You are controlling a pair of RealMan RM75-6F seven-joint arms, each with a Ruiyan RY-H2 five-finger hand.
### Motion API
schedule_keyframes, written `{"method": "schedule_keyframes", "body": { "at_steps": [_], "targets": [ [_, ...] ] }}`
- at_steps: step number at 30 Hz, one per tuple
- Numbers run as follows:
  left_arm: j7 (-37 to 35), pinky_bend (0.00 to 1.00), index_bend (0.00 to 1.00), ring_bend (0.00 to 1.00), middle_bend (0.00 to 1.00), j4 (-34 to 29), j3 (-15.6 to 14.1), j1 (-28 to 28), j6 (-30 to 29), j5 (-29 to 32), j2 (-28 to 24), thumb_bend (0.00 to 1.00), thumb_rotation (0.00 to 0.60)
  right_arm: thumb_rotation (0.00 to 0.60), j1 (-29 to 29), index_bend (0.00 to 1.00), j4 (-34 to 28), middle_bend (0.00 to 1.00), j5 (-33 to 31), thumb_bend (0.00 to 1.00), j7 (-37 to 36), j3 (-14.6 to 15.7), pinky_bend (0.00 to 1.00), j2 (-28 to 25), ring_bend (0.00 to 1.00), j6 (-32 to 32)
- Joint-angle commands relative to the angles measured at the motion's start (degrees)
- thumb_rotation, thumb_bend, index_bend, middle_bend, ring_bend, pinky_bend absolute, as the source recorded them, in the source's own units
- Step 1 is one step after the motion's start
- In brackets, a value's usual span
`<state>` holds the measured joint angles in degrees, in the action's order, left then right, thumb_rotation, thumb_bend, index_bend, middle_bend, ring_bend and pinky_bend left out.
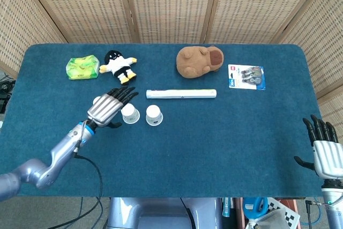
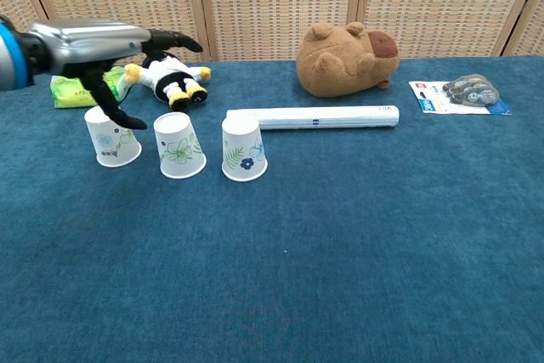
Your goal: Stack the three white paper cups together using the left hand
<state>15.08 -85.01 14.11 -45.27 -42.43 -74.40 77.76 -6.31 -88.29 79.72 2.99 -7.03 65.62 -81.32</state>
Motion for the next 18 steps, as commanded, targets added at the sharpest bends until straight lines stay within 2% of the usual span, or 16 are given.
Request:
{"method": "schedule_keyframes", "body": {
  "at_steps": [1,5,9,13,18],
  "targets": [
    [2.5,0.18,0.0,0.04,0.0,5.51,1.16,-4.91,4.11,5.67,6.03,0.23,0.6,0.6,-0.07,0.0,0.7,0.0,-0.74,0.0,-0.34,-0.09,0.0,0.12,0.0,0.58],
    [0.08,0.21,0.0,0.09,0.0,8.98,1.45,-7.26,4.98,6.43,9.86,0.23,0.6,0.6,-0.04,0.0,1.37,0.0,-1.62,0.0,-0.87,-0.32,0.0,0.14,0.0,0.92],
    [0.68,0.21,0.01,0.11,0.03,13.5,0.96,-10.1,6.33,7.45,13.34,0.23,0.6,0.6,0.08,0.0,2.02,0.0,-2.47,0.0,-1.56,-0.64,0.0,0.06,0.0,1.08],
    [2.51,0.25,0.14,0.19,0.17,15.81,0.12,-11.56,6.46,8.45,15.23,0.23,0.6,0.6,0.12,0.0,2.46,0.0,-3.04,0.0,-2.15,-0.88,0.0,-0.04,0.0,1.25],
    [4.94,0.29,0.21,0.23,0.23,18.06,-0.79,-12.9,6.9,10.95,16.97,0.23,0.6,0.6,0.11,0.0,3.08,0.0,-3.69,0.0,-2.86,-1.07,0.0,-0.12,0.0,1.72]
  ]
}}
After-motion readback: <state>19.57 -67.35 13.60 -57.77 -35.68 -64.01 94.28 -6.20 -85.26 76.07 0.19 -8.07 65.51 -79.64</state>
